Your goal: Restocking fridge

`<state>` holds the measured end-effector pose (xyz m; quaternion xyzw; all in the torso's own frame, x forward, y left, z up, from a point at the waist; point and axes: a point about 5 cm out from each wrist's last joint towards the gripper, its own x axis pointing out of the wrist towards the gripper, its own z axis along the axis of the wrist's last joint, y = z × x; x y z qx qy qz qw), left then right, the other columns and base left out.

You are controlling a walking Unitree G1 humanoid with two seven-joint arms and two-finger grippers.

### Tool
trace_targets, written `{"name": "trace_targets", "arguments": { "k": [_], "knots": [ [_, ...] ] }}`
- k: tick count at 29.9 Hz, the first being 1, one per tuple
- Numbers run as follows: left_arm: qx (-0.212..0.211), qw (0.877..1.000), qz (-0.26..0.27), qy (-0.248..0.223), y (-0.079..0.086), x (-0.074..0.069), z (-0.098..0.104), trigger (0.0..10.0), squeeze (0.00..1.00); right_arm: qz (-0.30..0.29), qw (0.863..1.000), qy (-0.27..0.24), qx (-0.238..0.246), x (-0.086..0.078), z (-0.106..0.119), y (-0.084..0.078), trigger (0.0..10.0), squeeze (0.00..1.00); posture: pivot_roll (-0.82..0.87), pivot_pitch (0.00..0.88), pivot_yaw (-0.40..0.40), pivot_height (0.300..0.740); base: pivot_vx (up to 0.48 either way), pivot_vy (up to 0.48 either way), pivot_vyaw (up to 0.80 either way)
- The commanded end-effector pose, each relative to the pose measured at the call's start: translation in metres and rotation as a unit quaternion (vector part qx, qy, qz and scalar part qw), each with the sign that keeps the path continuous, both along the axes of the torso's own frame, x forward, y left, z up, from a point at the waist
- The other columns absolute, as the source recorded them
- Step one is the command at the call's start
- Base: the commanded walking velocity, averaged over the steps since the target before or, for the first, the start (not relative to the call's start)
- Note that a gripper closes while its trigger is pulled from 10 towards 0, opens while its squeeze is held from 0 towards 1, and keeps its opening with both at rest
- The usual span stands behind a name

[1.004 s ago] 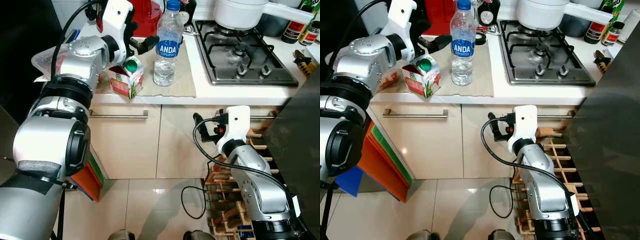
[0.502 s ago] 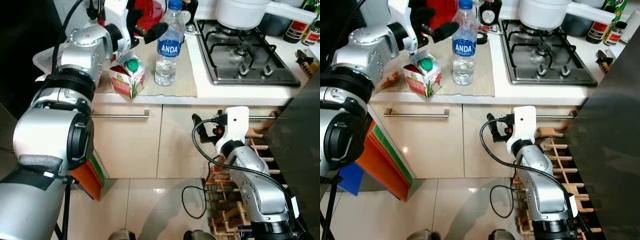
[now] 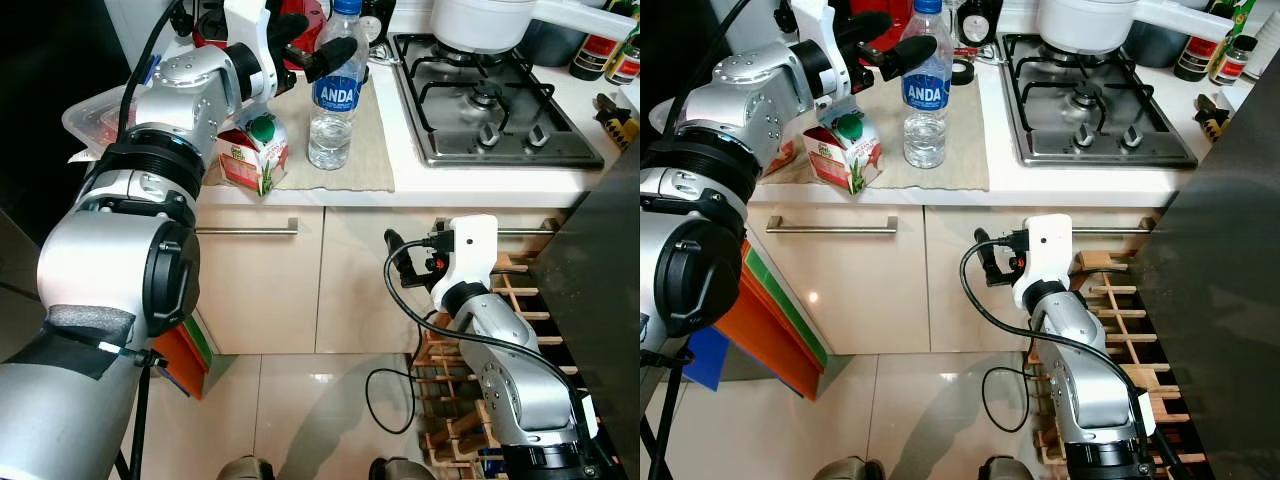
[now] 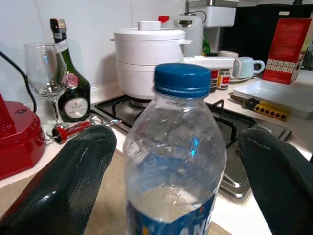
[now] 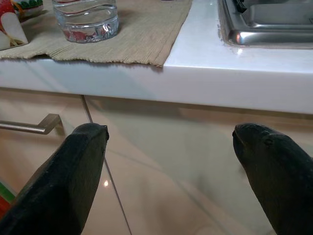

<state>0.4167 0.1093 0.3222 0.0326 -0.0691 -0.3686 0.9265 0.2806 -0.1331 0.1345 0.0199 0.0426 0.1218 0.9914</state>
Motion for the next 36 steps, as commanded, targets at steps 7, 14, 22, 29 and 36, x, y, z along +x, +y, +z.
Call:
{"name": "trace_targets", "arguments": {
  "k": [7, 14, 22, 29, 36],
  "knots": [
    [0.018, 1.000, -0.007, -0.016, -0.017, -0.001, 0.010, 10.0, 0.00, 0.001, 1.000, -0.010, 0.003, 0.000, 0.002, 0.002, 10.0, 0.07, -0.13, 0.083, 0.031, 0.730, 0.000, 0.000, 0.00],
    [0.036, 0.999, -0.009, 0.012, -0.023, 0.000, -0.003, 0.0, 0.00, -0.002, 1.000, -0.011, 0.003, -0.001, 0.002, 0.002, 10.0, 0.07, -0.14, 0.083, 0.034, 0.730, 0.000, 0.000, 0.00],
    [0.045, 0.999, 0.006, 0.013, -0.020, 0.001, -0.008, 0.0, 0.00, -0.002, 1.000, -0.011, 0.003, 0.000, 0.002, 0.002, 10.0, 0.07, -0.13, 0.087, 0.035, 0.730, 0.000, 0.000, 0.00],
    [0.049, 0.999, 0.010, 0.002, -0.019, 0.001, -0.008, 0.0, 0.00, -0.001, 1.000, -0.010, 0.002, 0.000, 0.002, 0.002, 10.0, 0.07, -0.13, 0.089, 0.034, 0.730, 0.000, 0.000, 0.00],
    [0.038, 0.999, 0.010, -0.002, -0.019, 0.001, -0.008, 0.0, 0.00, -0.001, 1.000, -0.010, 0.002, 0.000, 0.002, 0.002, 10.0, 0.07, -0.13, 0.090, 0.032, 0.730, 0.000, 0.000, 0.00]
  ]
}}
